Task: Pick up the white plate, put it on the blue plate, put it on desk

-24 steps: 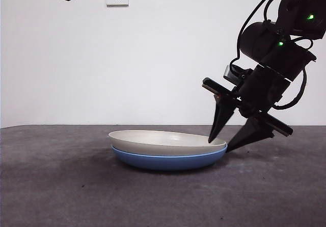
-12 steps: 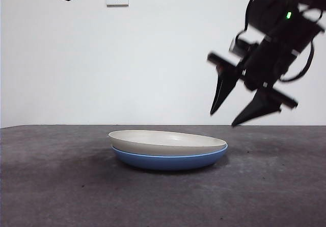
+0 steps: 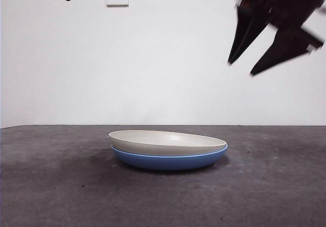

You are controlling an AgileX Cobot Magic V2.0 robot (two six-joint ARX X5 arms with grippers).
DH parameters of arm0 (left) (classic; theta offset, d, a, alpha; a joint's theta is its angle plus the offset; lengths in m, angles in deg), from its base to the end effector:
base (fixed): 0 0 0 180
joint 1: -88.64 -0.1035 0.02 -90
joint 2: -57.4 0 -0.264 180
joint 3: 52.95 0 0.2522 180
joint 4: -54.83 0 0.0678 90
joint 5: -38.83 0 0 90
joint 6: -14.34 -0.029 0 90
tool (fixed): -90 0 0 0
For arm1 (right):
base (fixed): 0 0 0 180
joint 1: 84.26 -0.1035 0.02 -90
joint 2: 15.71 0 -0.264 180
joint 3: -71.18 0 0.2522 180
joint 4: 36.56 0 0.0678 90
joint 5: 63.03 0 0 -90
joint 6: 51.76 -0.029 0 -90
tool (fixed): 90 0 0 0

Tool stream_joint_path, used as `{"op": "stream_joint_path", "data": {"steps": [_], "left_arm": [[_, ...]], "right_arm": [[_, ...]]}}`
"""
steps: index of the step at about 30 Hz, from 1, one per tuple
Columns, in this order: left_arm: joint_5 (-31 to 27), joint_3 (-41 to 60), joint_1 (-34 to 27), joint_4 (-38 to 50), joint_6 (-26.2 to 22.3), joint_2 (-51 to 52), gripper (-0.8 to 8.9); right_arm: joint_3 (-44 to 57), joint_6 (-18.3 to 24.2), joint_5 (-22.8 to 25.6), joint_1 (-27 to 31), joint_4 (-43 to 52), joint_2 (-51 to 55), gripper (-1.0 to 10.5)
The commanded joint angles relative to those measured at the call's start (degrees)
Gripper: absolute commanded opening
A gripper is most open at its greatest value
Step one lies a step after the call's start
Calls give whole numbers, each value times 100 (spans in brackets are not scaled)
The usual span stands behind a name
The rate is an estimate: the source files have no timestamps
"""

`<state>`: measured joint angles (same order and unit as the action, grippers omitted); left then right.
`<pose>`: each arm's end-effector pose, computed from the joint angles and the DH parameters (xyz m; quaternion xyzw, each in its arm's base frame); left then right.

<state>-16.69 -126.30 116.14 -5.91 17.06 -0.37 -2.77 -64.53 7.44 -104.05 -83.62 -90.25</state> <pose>0.1581 -0.1008 0.3295 -0.0422 0.3944 -0.4662 0.7908 0.2469 0.0991 0.2850 0.0949 0.4357 0.2609 0.8562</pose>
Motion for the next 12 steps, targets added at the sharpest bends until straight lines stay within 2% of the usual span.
{"op": "stream_joint_path", "data": {"steps": [1,12], "left_arm": [[28,-39,26,28,-81,-37,217],[28,-39,26,26,-81,-37,217]], "right_arm": [[-103,514,-4,-118,-468,400,251],[-101,752,-11,-496,-2177,1744,250]]}}
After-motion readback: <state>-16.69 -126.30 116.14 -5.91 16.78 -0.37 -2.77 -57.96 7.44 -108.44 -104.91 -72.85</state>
